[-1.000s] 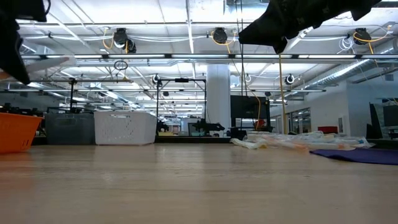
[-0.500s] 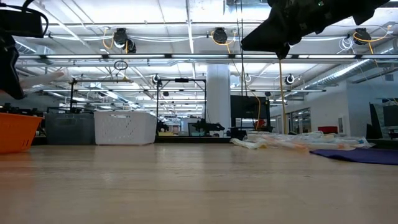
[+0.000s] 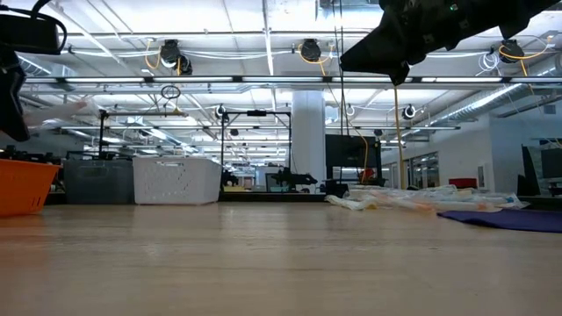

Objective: Pick & Place Toothbrushes
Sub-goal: Put the orange toothbrush into the orange bin, then put the blue toothbrush into the gray bin

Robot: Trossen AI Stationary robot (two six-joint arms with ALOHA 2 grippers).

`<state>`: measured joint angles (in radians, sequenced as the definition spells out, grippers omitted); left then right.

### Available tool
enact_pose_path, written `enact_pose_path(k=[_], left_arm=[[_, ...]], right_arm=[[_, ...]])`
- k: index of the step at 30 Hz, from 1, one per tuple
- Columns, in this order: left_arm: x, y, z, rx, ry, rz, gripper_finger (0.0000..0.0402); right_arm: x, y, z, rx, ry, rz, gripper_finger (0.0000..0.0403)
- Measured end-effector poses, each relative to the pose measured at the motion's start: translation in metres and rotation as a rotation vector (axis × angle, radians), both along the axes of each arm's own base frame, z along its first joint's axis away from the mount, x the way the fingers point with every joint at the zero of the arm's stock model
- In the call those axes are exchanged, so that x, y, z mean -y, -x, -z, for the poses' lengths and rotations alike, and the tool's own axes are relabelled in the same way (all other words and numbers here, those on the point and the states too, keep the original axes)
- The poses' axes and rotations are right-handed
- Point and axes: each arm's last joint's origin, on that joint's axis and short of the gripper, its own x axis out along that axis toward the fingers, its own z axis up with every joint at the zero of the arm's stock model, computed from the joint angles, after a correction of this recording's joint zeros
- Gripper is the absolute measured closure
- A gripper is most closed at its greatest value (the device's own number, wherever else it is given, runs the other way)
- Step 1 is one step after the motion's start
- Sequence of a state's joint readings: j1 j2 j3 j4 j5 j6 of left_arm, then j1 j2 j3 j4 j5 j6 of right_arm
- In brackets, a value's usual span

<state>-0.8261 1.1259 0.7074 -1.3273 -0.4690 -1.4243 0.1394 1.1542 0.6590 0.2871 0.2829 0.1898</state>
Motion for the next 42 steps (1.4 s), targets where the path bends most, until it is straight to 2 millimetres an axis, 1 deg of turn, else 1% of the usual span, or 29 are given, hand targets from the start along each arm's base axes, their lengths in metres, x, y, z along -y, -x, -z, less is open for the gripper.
enact_pose_path(k=[2, 5, 14, 18, 22, 30, 33, 36, 42], left_arm=[[0.0, 0.0, 0.0, 0.0, 0.0, 0.0, 0.0346], [0.0, 0.0, 0.0, 0.0, 0.001, -0.001, 0.0345], [0.0, 0.0, 0.0, 0.0, 0.001, -0.001, 0.0372], [0.0, 0.0, 0.0, 0.002, 0.004, -0.003, 0.0373], [0.0, 0.0, 0.0, 0.002, 0.005, -0.004, 0.0353], [0.0, 0.0, 0.0, 0.007, 0.003, -0.008, 0.0284], [0.0, 0.0, 0.0, 0.009, 0.002, -0.01, 0.0265], [-0.001, -0.001, -0.001, 0.05, -0.014, -0.035, 0.0256], [-0.003, -0.003, -0.004, 0.182, -0.056, -0.059, 0.0254]], right_arm=[[0.0, 0.0, 0.0, 0.0, 0.0, 0.0, 0.0326], [0.0, 0.0, 0.0, 0.0, 0.0, 0.0, 0.0326], [0.0, 0.0, 0.0, -0.001, 0.0, 0.0, 0.0326], [0.0, 0.0, 0.0, -0.002, 0.0, 0.0, 0.0326], [0.0, 0.0, 0.001, -0.008, 0.001, 0.0, 0.0326], [0.0, 0.0, 0.001, -0.008, 0.001, 0.0, 0.0326], [0.0, 0.0, 0.001, -0.013, 0.002, 0.0, 0.0326], [0.0, 0.001, 0.003, -0.031, -0.003, 0.004, 0.0326], [0.006, 0.003, 0.012, -0.117, -0.015, 0.037, 0.0326]])
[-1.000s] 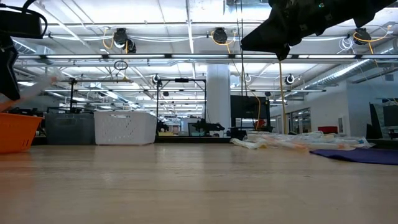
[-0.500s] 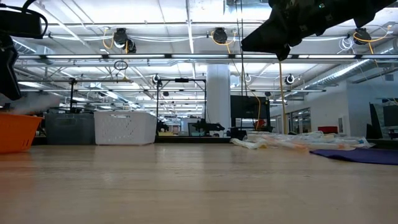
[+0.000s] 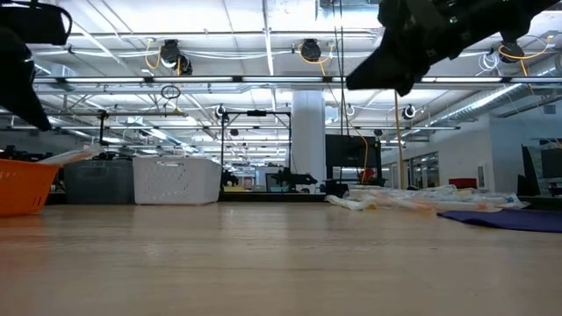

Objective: Pick & Place Toothbrushes
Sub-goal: Put the blue toothbrush into the gray bin

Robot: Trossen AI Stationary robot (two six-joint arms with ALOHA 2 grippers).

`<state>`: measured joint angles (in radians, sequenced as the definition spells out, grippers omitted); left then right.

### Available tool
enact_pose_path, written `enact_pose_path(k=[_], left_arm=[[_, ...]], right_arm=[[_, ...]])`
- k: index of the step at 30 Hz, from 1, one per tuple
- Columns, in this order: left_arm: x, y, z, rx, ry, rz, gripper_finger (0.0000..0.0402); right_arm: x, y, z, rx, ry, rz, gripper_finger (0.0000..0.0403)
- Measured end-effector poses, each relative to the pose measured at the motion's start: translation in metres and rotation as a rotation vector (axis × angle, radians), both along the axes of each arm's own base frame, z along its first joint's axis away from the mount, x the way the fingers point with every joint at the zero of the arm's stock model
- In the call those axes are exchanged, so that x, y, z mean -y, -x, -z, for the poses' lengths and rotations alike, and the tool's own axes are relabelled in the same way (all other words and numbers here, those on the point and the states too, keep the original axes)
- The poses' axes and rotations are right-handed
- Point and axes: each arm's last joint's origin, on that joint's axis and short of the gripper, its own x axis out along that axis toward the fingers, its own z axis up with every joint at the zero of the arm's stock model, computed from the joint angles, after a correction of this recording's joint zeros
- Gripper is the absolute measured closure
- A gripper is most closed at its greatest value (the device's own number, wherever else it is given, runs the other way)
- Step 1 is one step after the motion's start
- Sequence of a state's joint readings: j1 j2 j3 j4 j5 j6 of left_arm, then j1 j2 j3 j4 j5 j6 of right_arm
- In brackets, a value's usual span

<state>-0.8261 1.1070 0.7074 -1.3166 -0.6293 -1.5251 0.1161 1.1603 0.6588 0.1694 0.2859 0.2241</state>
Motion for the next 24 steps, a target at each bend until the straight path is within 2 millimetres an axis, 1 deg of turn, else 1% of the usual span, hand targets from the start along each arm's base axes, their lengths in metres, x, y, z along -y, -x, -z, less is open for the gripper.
enact_pose_path(k=[6, 12, 15, 19, 24], left_arm=[[-0.001, -0.006, -0.012, 0.251, -0.065, 0.042, 0.0254], [0.006, -0.018, -0.025, 0.459, -0.154, 0.163, 0.0254], [0.011, -0.027, -0.031, 0.512, -0.171, 0.205, 0.0254], [0.016, -0.044, -0.04, 0.548, -0.171, 0.269, 0.0254], [0.012, -0.061, -0.049, 0.553, -0.187, 0.343, 0.0254]], right_arm=[[0.011, 0.002, 0.006, -0.063, 0.006, 0.047, 0.0326], [0.031, 0.006, 0.012, -0.135, -0.013, 0.137, 0.0326], [0.043, 0.01, 0.017, -0.2, -0.012, 0.192, 0.0325], [0.063, 0.022, 0.024, -0.317, -0.026, 0.285, 0.0325], [0.084, 0.041, 0.032, -0.468, -0.053, 0.392, 0.0325]])
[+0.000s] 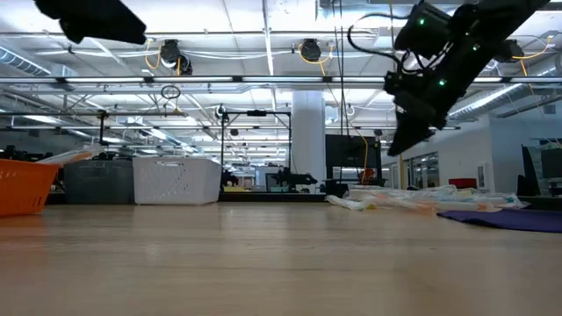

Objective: Pick & Place Toothbrushes
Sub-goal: Put the blue toothbrush into the gray bin

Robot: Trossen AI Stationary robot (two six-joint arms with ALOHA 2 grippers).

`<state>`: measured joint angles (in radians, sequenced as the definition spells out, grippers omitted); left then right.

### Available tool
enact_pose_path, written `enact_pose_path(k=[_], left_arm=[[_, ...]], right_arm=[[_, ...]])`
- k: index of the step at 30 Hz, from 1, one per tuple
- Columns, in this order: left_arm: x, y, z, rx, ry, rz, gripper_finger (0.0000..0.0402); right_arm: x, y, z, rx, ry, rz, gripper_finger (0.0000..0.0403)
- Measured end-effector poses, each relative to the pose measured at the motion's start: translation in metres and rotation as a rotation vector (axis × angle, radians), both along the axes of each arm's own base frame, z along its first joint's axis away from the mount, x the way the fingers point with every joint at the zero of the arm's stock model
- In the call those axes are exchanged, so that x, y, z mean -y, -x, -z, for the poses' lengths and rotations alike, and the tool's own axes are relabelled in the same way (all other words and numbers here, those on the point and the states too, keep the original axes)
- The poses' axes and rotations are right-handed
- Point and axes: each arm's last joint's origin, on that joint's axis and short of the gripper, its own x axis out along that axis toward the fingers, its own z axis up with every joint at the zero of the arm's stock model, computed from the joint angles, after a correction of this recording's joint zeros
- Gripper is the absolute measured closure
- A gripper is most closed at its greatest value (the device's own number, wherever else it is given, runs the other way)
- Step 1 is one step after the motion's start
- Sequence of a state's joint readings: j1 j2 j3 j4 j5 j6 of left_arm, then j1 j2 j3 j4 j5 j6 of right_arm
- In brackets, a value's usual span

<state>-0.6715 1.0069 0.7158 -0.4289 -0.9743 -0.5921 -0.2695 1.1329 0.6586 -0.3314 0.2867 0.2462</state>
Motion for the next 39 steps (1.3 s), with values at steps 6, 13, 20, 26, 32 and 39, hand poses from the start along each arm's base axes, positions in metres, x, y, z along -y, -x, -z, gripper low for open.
enact_pose_path(k=[6, 13, 20, 26, 32, 39], left_arm=[[-0.014, -0.017, -0.001, -0.027, 0.024, 0.018, 0.0254], [-0.029, -0.034, 0.006, -0.076, 0.045, -0.005, 0.0254], [-0.034, -0.051, 0.011, -0.085, 0.045, 0.038, 0.0254], [-0.036, -0.059, 0.015, -0.098, 0.043, 0.066, 0.0254], [-0.037, -0.061, 0.016, -0.105, 0.046, 0.073, 0.0254], [-0.037, -0.062, 0.016, -0.099, 0.048, 0.075, 0.0254]], right_arm=[[0.016, 0.023, 0.009, -0.172, -0.057, 0.109, 0.0325], [0.02, 0.044, 0.016, -0.355, -0.135, 0.177, 0.0325], [0.022, 0.049, 0.018, -0.388, -0.16, 0.199, 0.0325], [0.021, 0.048, 0.019, -0.372, -0.197, 0.173, 0.0305], [0.022, 0.047, 0.022, -0.391, -0.206, 0.173, 0.027], [0.023, 0.044, 0.03, -0.439, -0.225, 0.172, 0.0262]])
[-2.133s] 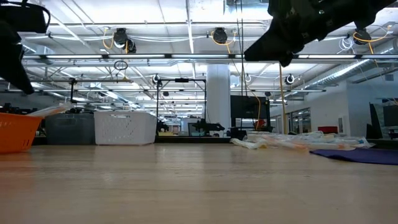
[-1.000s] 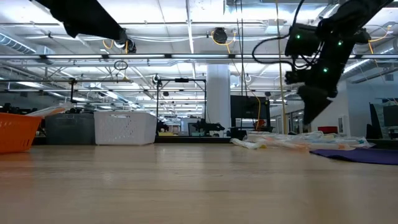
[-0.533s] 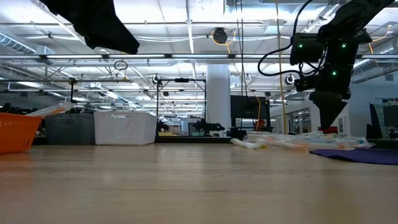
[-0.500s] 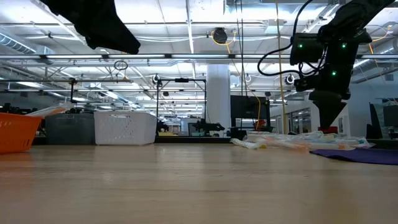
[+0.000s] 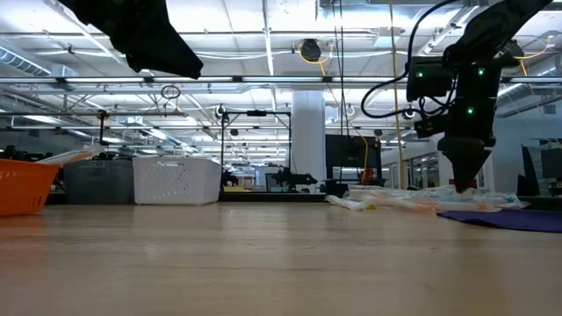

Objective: Pick & Place Toothbrushes
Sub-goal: Put the blue toothbrush into the gray bin

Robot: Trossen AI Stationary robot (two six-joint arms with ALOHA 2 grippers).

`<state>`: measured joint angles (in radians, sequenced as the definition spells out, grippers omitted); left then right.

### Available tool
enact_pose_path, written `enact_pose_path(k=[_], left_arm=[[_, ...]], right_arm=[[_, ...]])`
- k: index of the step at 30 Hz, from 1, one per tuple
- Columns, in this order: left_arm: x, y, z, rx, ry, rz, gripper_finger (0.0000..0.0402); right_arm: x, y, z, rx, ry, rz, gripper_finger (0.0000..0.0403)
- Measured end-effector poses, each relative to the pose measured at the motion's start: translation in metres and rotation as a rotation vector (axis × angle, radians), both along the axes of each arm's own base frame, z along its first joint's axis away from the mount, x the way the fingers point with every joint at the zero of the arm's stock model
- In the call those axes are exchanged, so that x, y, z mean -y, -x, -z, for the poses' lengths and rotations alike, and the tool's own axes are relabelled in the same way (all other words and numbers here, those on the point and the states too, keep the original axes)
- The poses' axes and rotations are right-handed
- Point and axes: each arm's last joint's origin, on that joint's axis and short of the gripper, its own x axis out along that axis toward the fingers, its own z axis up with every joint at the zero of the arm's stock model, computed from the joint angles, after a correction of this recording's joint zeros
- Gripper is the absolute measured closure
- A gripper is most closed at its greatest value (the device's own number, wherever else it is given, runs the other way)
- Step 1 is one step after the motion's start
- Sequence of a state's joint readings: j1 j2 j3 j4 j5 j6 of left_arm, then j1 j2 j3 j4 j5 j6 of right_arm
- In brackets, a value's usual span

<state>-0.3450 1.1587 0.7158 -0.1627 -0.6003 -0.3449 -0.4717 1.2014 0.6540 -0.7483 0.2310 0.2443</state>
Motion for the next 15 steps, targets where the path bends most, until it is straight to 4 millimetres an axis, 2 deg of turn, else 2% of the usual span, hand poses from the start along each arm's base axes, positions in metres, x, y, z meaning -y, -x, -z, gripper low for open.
enact_pose_path(k=[11, 15], left_arm=[[0.0, 0.0, 0.0, 0.0, -0.001, 0.001, 0.0254], [0.0, 0.0, 0.0, -0.001, -0.003, 0.002, 0.0254]], right_arm=[[0.003, -0.006, 0.023, -0.061, -0.023, -0.026, 0.0262], [0.004, -0.007, 0.027, -0.073, -0.021, -0.024, 0.028]])
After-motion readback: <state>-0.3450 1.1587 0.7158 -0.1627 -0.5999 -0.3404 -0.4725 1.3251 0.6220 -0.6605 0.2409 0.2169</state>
